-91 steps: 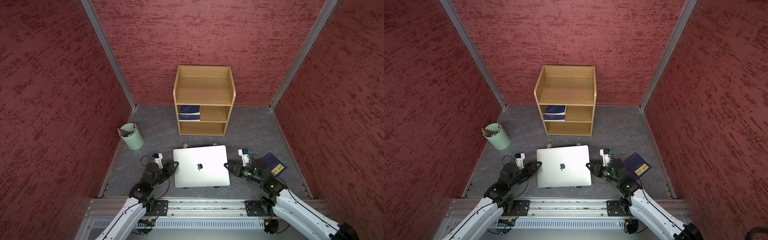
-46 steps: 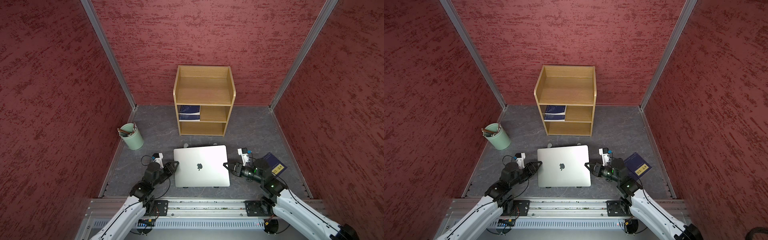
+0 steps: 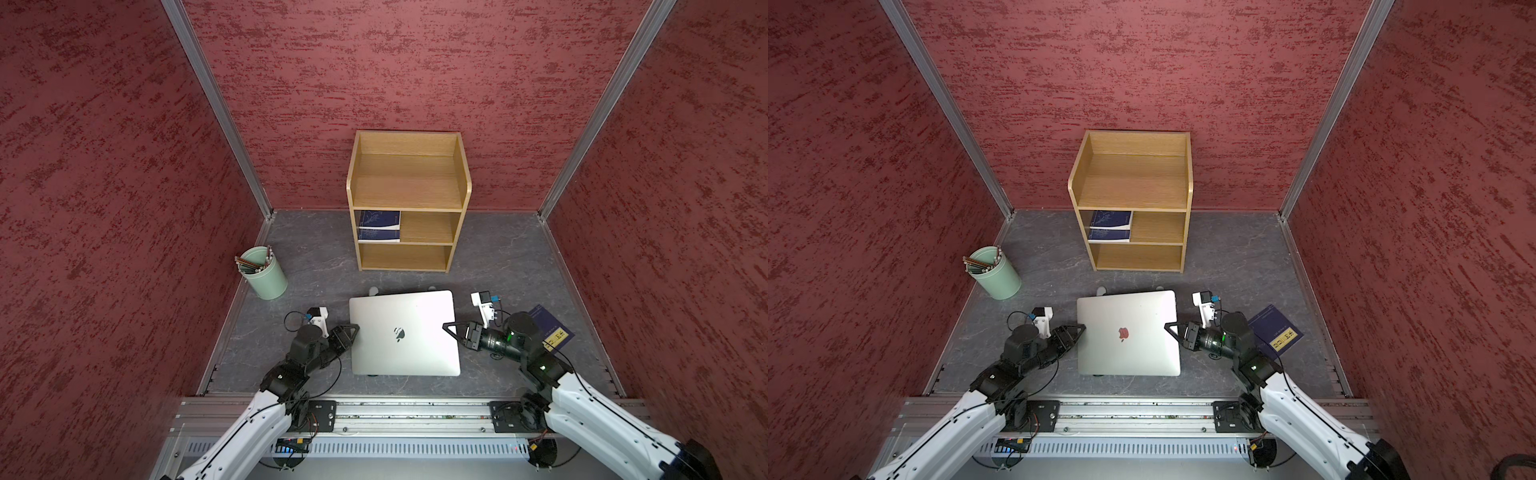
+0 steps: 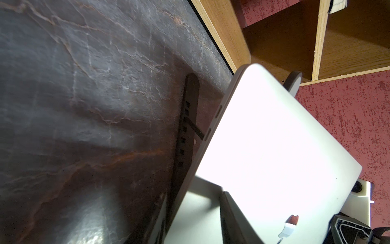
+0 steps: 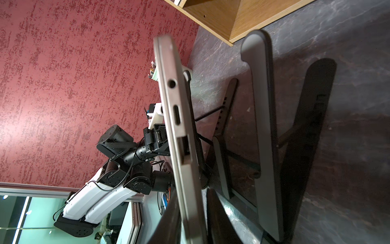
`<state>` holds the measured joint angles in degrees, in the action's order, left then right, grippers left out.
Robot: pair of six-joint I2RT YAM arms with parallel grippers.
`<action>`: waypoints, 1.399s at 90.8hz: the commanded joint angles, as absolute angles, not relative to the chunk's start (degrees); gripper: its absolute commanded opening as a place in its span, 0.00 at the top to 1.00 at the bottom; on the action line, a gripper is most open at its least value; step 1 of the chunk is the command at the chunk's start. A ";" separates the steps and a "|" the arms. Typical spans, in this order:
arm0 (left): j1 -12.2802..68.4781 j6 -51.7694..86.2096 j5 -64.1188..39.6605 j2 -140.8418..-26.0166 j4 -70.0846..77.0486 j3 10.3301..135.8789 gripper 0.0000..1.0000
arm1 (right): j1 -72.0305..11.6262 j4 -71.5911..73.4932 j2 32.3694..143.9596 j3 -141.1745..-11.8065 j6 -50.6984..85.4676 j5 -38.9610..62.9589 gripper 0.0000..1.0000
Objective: Close the laptop lid and set it aside
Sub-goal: Pick up the laptop from the computer stand.
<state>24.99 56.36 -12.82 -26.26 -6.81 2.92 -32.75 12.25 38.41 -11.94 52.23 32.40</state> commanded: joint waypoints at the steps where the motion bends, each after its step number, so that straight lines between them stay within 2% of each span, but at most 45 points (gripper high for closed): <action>1: 25.92 56.75 -14.89 -26.65 -10.22 3.49 0.57 | -33.77 16.76 38.51 -14.88 52.93 33.95 0.78; 32: 25.93 56.44 -13.26 -24.20 -13.97 4.78 0.54 | -34.43 15.04 37.53 -16.29 52.90 32.88 1.00; 51: 25.84 54.50 -11.53 -21.72 -19.35 8.15 0.52 | -34.82 16.24 37.55 -17.18 54.32 32.39 1.00; 64: 25.84 52.23 -9.19 -19.40 -23.71 12.54 0.46 | -35.63 17.72 36.19 -19.44 56.02 33.06 1.00; 84: 25.71 48.69 -4.98 -17.87 -29.35 19.35 0.39 | -36.21 12.57 31.65 -24.13 55.68 31.74 1.00; 99: 25.66 47.68 -2.88 -16.93 -31.66 21.92 0.36 | -36.19 9.64 31.04 -25.94 55.46 28.86 1.00; 127: 25.58 46.70 8.59 -10.86 -39.19 30.10 0.32 | -36.17 4.56 31.03 -31.98 55.50 21.14 1.00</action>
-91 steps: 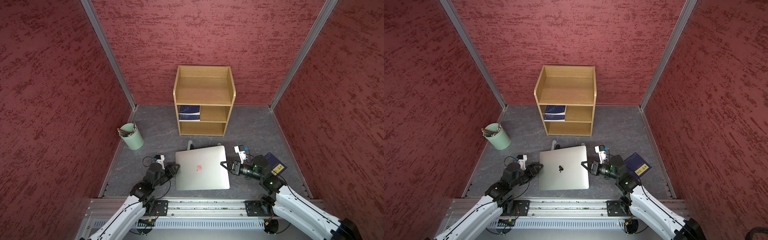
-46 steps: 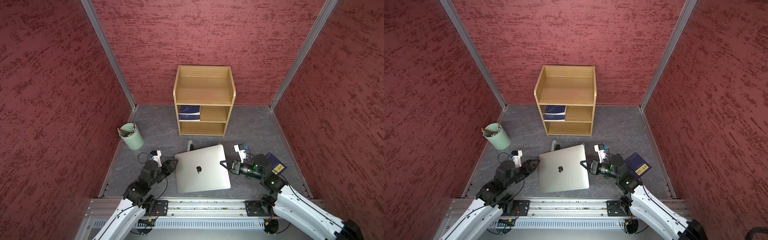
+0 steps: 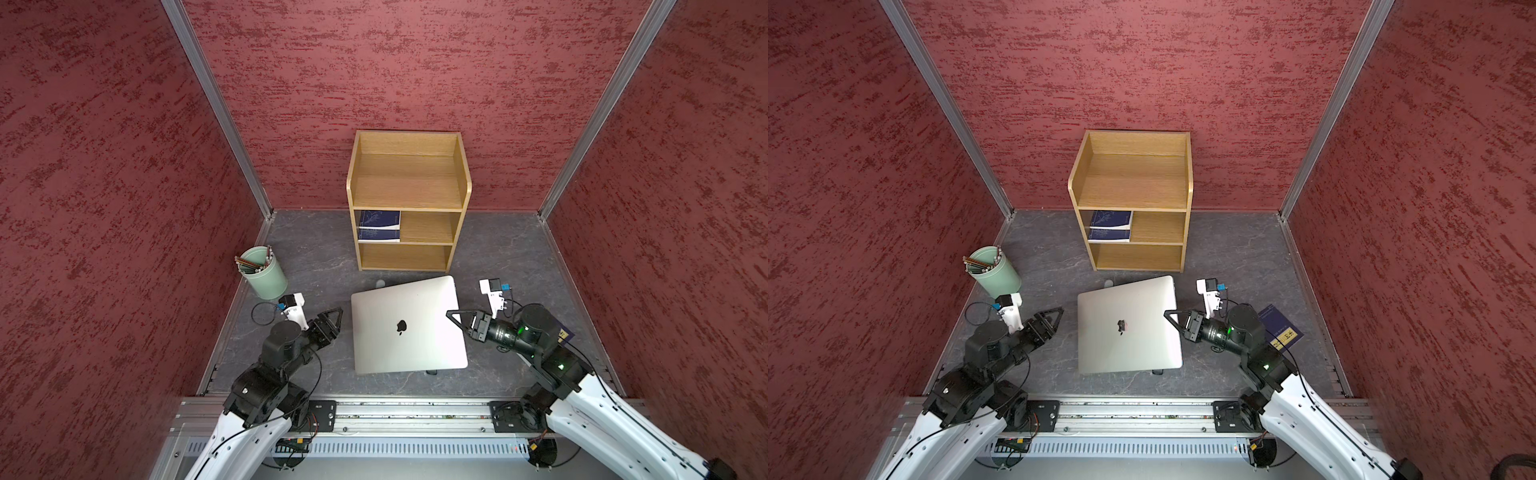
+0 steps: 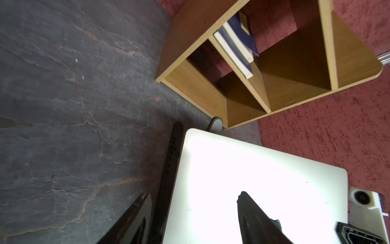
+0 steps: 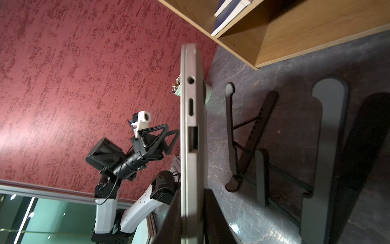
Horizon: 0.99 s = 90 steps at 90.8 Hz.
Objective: Close the laptop lid and set it aside
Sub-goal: Pick up the laptop from the computer stand, then place the laptop on the shelf.
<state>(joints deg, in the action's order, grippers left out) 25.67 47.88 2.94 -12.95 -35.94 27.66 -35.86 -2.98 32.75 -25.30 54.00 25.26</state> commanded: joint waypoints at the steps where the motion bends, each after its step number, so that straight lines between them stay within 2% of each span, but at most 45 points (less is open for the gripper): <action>1: 25.58 46.82 8.69 -10.71 -39.15 30.21 0.31 | -36.15 4.30 31.03 -32.29 55.70 20.59 1.00; 53: 25.57 48.20 7.53 -15.29 -33.81 31.01 0.30 | -36.16 6.39 32.67 -45.42 61.95 7.82 1.00; 90: 25.58 49.17 5.56 -16.48 -31.15 29.33 0.30 | -36.21 19.26 40.41 -51.62 61.50 -2.77 1.00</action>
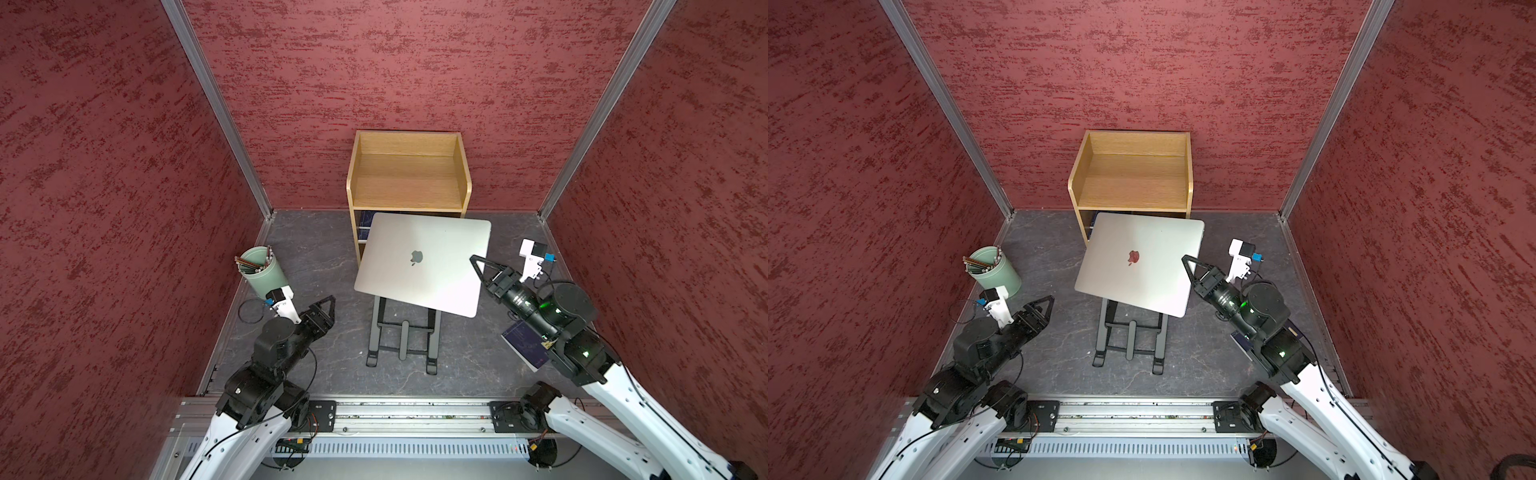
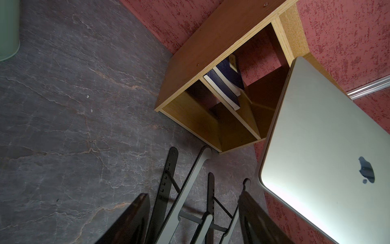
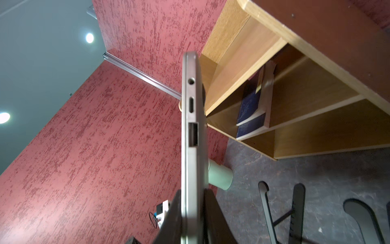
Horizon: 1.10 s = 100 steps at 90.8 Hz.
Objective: Close the laptop lid and set it aside
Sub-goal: Place the laptop on the shelf.
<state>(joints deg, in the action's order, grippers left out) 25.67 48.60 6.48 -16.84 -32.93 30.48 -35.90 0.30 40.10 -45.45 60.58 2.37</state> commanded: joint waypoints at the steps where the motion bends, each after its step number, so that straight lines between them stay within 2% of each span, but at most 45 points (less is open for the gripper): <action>1: 25.58 49.19 5.59 -16.50 -31.13 29.30 0.30 | -36.21 19.43 40.73 -51.96 61.34 -2.92 1.00; 58: 26.07 53.72 1.13 -19.68 -24.69 26.62 0.34 | -36.25 25.09 54.99 -66.24 53.85 -17.32 1.00; 64: 26.45 57.63 0.66 -21.15 -20.38 25.15 0.42 | -36.21 24.09 57.83 -68.96 53.67 -18.83 1.00; 71: 27.90 64.39 0.29 -27.12 -5.66 22.84 0.44 | -36.21 23.04 62.10 -71.76 53.88 -21.23 1.00; 73: 28.73 66.15 1.68 -29.59 -2.86 23.97 0.42 | -36.17 22.11 63.03 -72.59 54.51 -21.74 1.00; 78: 31.71 68.06 5.54 -38.92 5.61 28.57 0.24 | -36.21 23.36 65.75 -73.39 54.23 -22.18 1.00; 81: 32.98 66.67 4.81 -45.03 10.45 33.06 0.20 | -36.21 25.38 67.25 -73.42 54.82 -22.47 1.00; 90: 33.91 63.54 -1.48 -58.39 11.22 45.51 0.19 | -36.21 26.39 71.67 -75.92 53.81 -24.55 1.00; 100: 35.30 64.64 -1.71 -64.35 18.16 47.65 0.17 | -36.11 28.39 74.02 -78.27 49.88 -27.00 1.00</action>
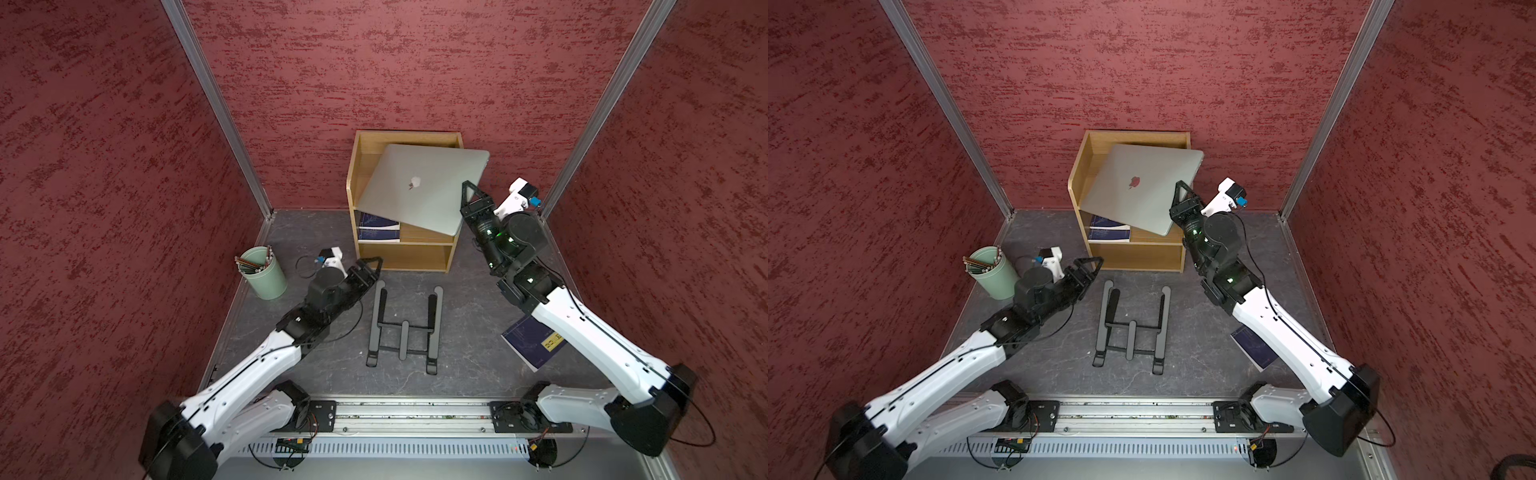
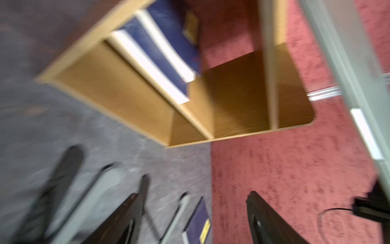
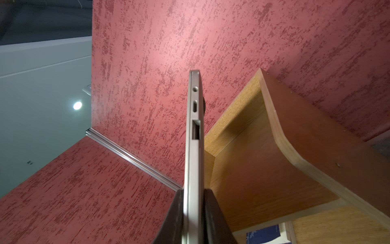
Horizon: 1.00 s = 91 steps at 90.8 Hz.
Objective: Close the laptop lid and set it aside
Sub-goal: Place the laptop on the shelf.
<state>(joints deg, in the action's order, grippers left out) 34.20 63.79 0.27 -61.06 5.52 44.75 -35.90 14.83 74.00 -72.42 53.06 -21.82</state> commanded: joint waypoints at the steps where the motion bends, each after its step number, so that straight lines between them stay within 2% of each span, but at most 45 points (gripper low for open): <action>1: 35.32 64.75 -1.69 -64.78 18.62 47.86 0.16 | -36.03 28.21 74.23 -78.55 49.68 -27.08 1.00; 13: 35.33 65.47 1.24 -67.77 18.50 51.57 0.12 | -35.89 28.66 76.63 -80.72 47.63 -28.12 1.00; 37: 35.51 67.78 5.26 -72.49 21.54 56.55 0.11 | -35.17 29.03 76.65 -78.87 48.84 -30.71 1.00; 65: 37.03 71.28 7.22 -79.51 19.19 67.23 0.15 | -35.15 28.23 77.19 -75.59 54.54 -31.95 1.00; 91: 40.71 75.42 9.48 -84.67 21.66 71.01 0.17 | -35.17 28.14 77.99 -73.69 59.64 -32.75 1.00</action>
<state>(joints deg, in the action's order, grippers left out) 39.59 73.49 8.23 -82.54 20.84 68.75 -35.40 19.25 78.72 -73.45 56.31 -32.14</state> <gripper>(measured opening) 0.831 0.199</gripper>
